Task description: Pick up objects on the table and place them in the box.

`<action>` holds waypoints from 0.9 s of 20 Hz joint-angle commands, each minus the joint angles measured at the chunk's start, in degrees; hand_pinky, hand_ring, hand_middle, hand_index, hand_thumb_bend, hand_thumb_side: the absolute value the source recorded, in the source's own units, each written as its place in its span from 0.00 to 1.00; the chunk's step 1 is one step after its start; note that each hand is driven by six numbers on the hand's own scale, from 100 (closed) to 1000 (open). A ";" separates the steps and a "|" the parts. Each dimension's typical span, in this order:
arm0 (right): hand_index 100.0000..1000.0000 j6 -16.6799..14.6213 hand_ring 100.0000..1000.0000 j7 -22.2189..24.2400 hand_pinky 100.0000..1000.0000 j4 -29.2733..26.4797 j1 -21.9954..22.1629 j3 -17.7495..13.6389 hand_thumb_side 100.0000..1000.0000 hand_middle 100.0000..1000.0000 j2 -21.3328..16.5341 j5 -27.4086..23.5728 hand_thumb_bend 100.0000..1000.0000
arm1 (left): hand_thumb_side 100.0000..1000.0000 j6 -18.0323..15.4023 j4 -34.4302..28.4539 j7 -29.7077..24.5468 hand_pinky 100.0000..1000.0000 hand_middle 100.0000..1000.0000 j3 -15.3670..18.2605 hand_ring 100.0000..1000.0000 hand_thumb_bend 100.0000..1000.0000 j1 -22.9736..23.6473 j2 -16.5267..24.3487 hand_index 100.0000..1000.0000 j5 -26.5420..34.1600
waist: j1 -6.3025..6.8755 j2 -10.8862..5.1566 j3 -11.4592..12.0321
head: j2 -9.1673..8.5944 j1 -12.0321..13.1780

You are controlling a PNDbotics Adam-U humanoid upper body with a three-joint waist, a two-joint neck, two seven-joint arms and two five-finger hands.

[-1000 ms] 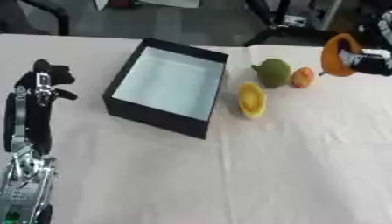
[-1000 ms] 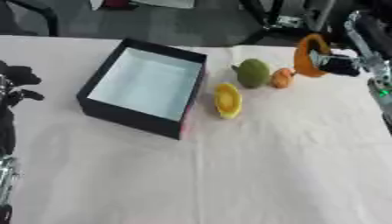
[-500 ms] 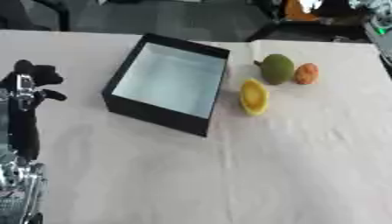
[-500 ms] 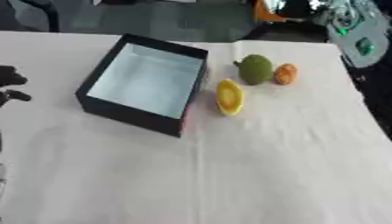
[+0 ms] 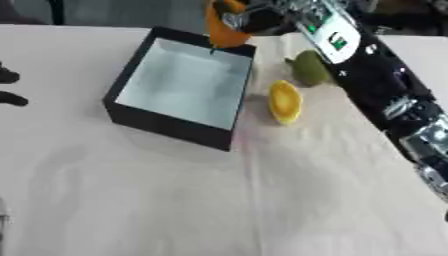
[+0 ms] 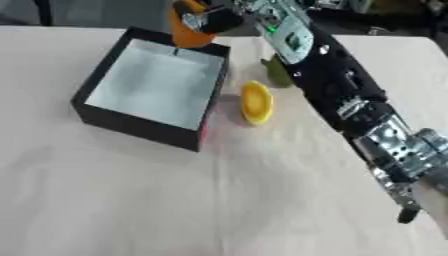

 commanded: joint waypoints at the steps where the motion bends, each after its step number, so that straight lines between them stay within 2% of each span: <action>1: 0.26 -1.49 0.71 4.48 0.72 1.44 -0.96 -0.09 0.12 0.11 1.07 1.24 0.00 | 0.81 -0.46 -2.15 -0.04 0.37 0.47 0.32 0.56 0.00 -1.01 -0.29 0.59 -0.09 | 0.07 0.11 0.23 | -0.11 -1.04; 4: 0.33 -3.56 0.73 7.88 0.73 3.35 -0.51 0.40 0.11 0.18 3.20 3.66 0.00 | 0.81 -0.56 -2.52 0.09 0.38 0.47 0.54 0.56 0.00 -1.13 -0.48 0.59 -0.08 | 0.09 0.11 0.32 | -0.11 -1.41; 5: 0.43 -4.49 0.74 8.69 0.74 3.71 -0.36 0.58 0.11 0.27 3.71 4.60 0.00 | 0.81 -0.57 -2.56 0.13 0.39 0.47 0.58 0.56 0.00 -1.16 -0.53 0.59 -0.07 | 0.10 0.10 0.31 | -0.11 -1.44; 6: 0.46 -5.40 0.75 9.28 0.74 3.96 -0.23 0.69 0.11 0.30 4.09 5.44 0.00 | 0.81 -0.57 -2.57 0.17 0.39 0.47 0.60 0.56 0.00 -1.18 -0.56 0.59 -0.06 | 0.12 0.10 0.29 | -0.11 -1.45; 8: 0.68 -7.03 0.79 10.14 0.76 4.10 -0.04 0.86 0.11 0.51 4.36 7.05 0.00 | 0.81 -0.59 -2.57 0.26 0.40 0.47 0.63 0.56 0.00 -1.21 -0.60 0.59 -0.05 | 0.13 0.07 0.21 | -0.11 -1.36; 9: 0.77 -7.58 0.81 10.38 0.77 4.03 0.03 0.83 0.24 0.62 4.27 7.84 0.00 | 0.81 -0.60 -2.57 0.29 0.40 0.47 0.65 0.56 0.00 -1.19 -0.60 0.59 -0.05 | 0.13 0.03 0.15 | -0.11 -1.35; 10: 0.78 -7.89 0.81 10.31 0.77 3.90 0.08 0.68 0.27 0.64 4.14 8.59 0.00 | 0.81 -0.61 -2.56 0.33 0.40 0.47 0.67 0.56 0.00 -1.16 -0.59 0.59 -0.05 | 0.13 0.01 0.10 | -0.11 -1.35; 11: 0.85 -7.86 0.84 9.83 0.78 3.82 0.10 0.36 0.53 0.75 3.98 9.14 0.00 | 0.81 -0.60 -2.54 0.36 0.40 0.47 0.68 0.56 0.00 -1.13 -0.58 0.59 -0.05 | 0.14 -0.01 0.01 | -0.11 -1.31; 13: 0.89 -7.12 0.86 7.90 0.79 3.76 0.21 -0.29 0.68 0.81 3.64 9.49 0.00 | 0.81 -0.59 -2.49 0.41 0.40 0.47 0.71 0.56 0.00 -1.09 -0.54 0.59 -0.07 | 0.17 -0.01 -0.16 | -0.11 -1.09; 16: 0.89 -5.42 0.87 4.54 0.79 3.61 0.64 -1.13 0.70 0.81 2.86 7.99 0.00 | 0.81 -0.54 -2.43 0.52 0.40 0.47 0.81 0.56 0.00 -1.02 -0.43 0.59 -0.09 | 0.21 0.03 -0.52 | -0.11 -0.91; 18: 0.88 -4.38 0.87 3.31 0.79 2.87 0.96 -1.74 0.66 0.80 1.81 5.89 0.00 | 0.81 -0.46 -2.32 0.59 0.40 0.47 0.86 0.57 0.00 -0.86 -0.28 0.59 -0.11 | 0.27 0.00 -0.92 | -0.11 -0.68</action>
